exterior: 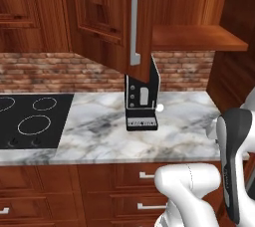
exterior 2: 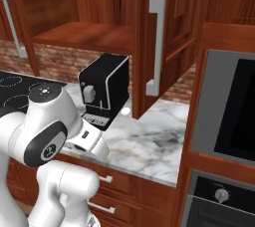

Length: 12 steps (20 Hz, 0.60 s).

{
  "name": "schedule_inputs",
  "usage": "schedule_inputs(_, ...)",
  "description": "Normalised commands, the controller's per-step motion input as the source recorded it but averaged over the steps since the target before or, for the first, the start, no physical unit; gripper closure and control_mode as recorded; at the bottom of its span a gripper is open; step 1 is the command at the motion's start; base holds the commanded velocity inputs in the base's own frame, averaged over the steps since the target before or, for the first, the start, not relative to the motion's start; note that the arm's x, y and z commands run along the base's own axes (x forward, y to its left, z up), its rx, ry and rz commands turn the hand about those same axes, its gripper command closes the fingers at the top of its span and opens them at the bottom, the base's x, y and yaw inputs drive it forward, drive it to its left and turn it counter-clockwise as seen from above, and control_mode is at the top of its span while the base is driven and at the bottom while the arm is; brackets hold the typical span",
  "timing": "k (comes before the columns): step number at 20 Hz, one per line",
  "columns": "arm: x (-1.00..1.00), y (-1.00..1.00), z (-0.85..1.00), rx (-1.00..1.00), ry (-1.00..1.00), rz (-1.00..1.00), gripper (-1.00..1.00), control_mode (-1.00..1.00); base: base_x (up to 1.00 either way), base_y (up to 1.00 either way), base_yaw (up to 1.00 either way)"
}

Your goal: Close all open cabinet doors.

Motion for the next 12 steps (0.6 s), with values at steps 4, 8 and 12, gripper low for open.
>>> schedule_inputs(4, 0.00, 0.00, 0.00, 0.00, 0.00, 0.00, -1.00, 1.00, 0.25, -0.08, 0.01)
schedule_inputs(8, 0.00, 0.00, 0.00, 0.00, 0.00, 0.00, -1.00, 1.00, 0.21, -0.07, 0.01)
schedule_inputs(12, 0.00, 0.00, 0.00, 0.00, 0.00, 0.00, -1.00, 1.00, 0.01, -0.01, 0.00)
